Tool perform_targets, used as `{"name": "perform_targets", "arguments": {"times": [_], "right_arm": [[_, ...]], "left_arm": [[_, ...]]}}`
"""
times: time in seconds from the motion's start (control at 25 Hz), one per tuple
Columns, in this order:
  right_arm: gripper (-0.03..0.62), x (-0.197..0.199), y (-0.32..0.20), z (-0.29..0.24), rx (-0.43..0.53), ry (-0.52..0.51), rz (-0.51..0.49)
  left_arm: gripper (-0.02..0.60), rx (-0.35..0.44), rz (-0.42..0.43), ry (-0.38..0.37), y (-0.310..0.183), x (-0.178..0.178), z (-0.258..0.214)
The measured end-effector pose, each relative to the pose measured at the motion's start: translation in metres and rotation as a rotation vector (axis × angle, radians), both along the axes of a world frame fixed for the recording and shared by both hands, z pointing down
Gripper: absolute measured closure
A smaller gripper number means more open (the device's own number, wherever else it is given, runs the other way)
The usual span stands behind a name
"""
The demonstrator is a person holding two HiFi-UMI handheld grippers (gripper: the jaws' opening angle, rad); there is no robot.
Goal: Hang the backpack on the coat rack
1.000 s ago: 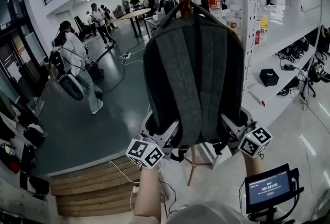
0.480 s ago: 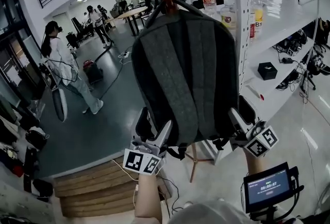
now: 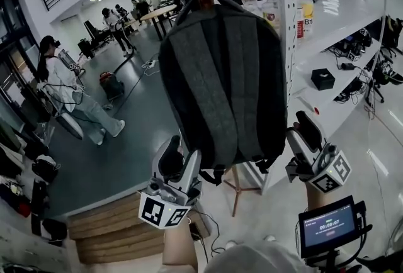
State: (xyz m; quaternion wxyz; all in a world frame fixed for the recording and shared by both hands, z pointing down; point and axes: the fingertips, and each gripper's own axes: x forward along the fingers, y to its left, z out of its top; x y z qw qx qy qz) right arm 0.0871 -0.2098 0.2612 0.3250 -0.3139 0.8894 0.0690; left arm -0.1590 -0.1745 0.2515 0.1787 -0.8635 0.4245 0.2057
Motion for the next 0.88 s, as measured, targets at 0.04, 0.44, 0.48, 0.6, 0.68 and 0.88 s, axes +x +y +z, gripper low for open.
{"name": "perform_targets", "arguments": {"times": [0.04, 0.44, 0.48, 0.6, 0.68, 0.88], "right_arm": [[0.353, 0.001, 0.004, 0.000, 0.002, -0.005, -0.020], [0.355, 0.006, 0.030, 0.018, -0.045, 0.015, -0.081], [0.355, 0.005, 0.033, 0.021, -0.050, 0.030, -0.079], [0.355, 0.000, 0.042, 0.029, -0.054, 0.080, -0.065], [0.355, -0.004, 0.046, 0.034, -0.061, 0.104, -0.050], [0.356, -0.004, 0.049, 0.050, -0.102, 0.129, -0.022]], "left_arm": [[0.381, -0.002, 0.007, 0.002, 0.002, 0.003, 0.001], [0.540, -0.071, 0.115, -0.002, 0.022, 0.048, 0.021], [0.554, -0.087, 0.116, -0.003, 0.022, 0.052, 0.024], [0.561, -0.131, 0.126, -0.005, 0.021, 0.059, 0.036], [0.561, -0.160, 0.155, 0.012, 0.019, 0.064, 0.046], [0.561, -0.207, 0.195, 0.011, 0.015, 0.080, 0.066]]}}
